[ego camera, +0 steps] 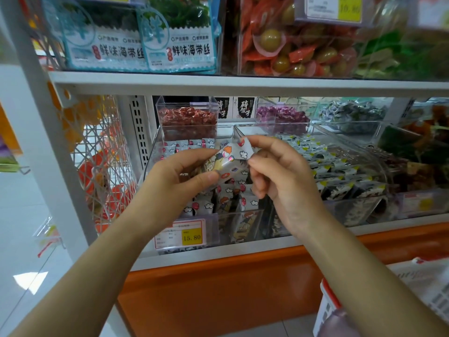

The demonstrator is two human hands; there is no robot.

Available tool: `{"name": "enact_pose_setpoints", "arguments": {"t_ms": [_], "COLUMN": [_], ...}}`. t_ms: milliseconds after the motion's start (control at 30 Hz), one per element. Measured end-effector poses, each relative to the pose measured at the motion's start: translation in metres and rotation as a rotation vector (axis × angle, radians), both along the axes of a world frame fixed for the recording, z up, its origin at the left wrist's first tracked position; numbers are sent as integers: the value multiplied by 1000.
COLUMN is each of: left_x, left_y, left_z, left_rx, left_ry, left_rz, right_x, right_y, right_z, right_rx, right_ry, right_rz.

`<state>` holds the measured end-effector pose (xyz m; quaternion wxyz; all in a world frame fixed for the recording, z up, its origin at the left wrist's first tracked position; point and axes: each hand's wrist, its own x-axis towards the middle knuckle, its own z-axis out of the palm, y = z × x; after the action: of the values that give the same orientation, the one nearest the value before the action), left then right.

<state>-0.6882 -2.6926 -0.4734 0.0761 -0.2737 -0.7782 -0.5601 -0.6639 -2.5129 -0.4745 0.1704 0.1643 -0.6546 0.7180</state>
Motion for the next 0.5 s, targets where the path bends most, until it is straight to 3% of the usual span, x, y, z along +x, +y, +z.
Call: {"name": "enact_pose_setpoints", "arguments": {"t_ms": [233, 500], "left_x": [-1, -2], "left_y": [-3, -1], "left_z": [0, -2], "left_rx": [-35, 98], "left_ry": [54, -73], "left_rz": [40, -66], "right_x": [5, 8], "right_y": [-8, -14], "right_z": [-2, -2], "right_rx": [101, 119], "right_ry": [114, 186], "right_rz": [-150, -233]}}
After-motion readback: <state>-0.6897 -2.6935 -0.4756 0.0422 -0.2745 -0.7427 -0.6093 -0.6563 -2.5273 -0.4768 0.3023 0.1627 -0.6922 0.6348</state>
